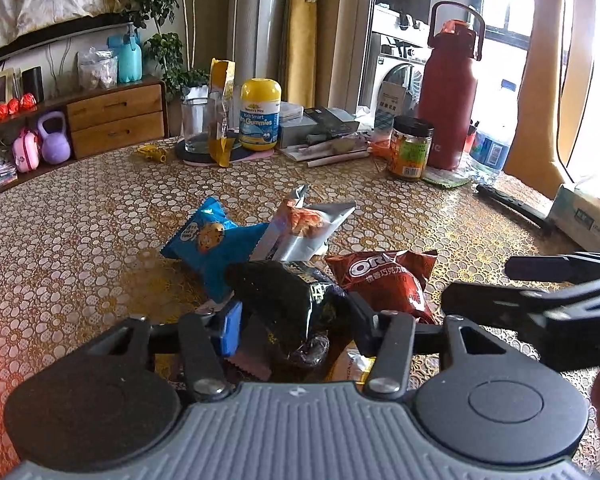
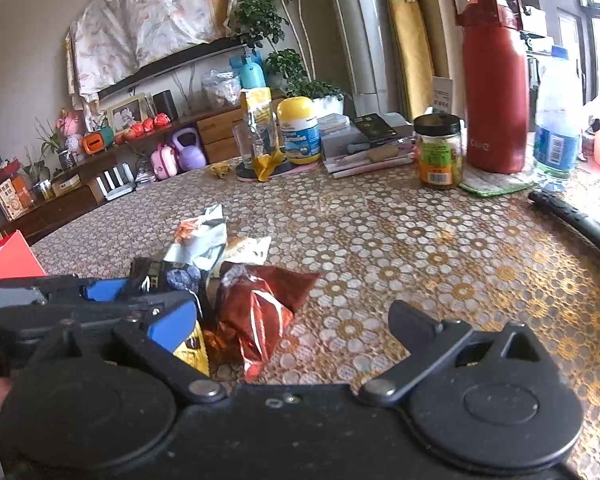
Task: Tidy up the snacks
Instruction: 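Grasp the black packet with left tool while right tool grasps the brown bag, then carry the black packet and brown bag with both tools over the box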
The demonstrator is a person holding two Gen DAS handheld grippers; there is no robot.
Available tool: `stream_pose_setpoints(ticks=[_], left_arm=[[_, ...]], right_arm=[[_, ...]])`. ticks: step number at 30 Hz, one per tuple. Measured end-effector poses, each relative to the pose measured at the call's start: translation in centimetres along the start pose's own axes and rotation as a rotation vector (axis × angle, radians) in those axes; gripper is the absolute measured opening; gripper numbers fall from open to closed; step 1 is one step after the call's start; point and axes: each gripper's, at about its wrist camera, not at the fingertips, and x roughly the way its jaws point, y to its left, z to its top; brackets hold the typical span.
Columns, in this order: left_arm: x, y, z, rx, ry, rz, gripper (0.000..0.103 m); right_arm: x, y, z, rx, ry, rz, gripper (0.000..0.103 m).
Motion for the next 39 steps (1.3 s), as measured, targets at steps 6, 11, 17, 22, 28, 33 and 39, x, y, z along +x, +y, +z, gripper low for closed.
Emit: stream_pose_setpoints(ticks=[6,11,17,22,28,33,39], left_arm=[[-0.8,0.5,-0.1,0.012,-0.019,-0.008,0.035],[-1.4,0.9,-0.3,0.020,-0.030,-0.012,0.034],[-2.5,1.5,-0.6,0.009,-0.043,-0.016,0.033],[-3.7,1.8,-0.7,-0.001,-0.060,-0.013,0.033],[-5.4,2.2,-0.8,-0.016,-0.076,-0.007,0.033],[-8.5,2.6,-1.0,-0.029,-0.113,0.015,0.033],[-13.2,3.6,-1.1,-0.046,-0.169,0.068,0.033]], right_arm=[[2.4,0.3,0.9,0.059,0.031,0.023,0.103],[4.4,1.1,1.2,0.097,0.065,0.020,0.103],[6.3,1.5,1.0,0.122,0.114,0.026,0.067],[6.5,2.1,0.5,0.111,0.115,0.026,0.057],[5.3,2.6,0.5,0.107,0.091,0.028,0.053],[3.0,3.1,1.0,0.098,0.052,0.026,0.052],[-0.9,4.8,1.7,0.069,-0.008,0.042,0.052]])
